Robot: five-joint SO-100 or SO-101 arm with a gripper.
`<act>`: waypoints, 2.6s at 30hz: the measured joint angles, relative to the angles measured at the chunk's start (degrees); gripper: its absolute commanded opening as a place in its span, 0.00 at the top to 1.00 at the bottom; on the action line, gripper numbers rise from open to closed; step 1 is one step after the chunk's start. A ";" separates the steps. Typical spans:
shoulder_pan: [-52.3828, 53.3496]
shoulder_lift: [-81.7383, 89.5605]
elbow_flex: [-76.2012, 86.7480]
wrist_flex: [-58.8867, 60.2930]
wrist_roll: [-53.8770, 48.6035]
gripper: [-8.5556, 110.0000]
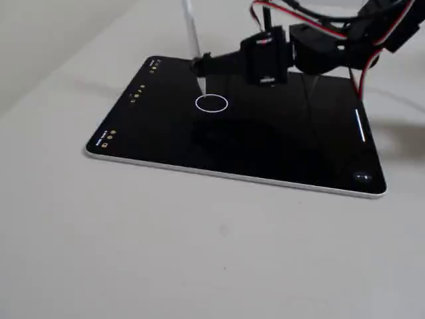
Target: Draw 2 dots in a circle representing the eyes of a stickman
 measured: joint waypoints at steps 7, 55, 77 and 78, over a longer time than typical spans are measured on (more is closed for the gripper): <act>0.00 -2.37 -0.09 -3.08 -2.02 0.93; -0.18 -9.14 -0.09 -12.30 -7.91 0.93; -1.05 -11.60 -0.09 -16.08 -9.84 0.93; -1.05 -11.60 -0.09 -16.08 -9.84 0.93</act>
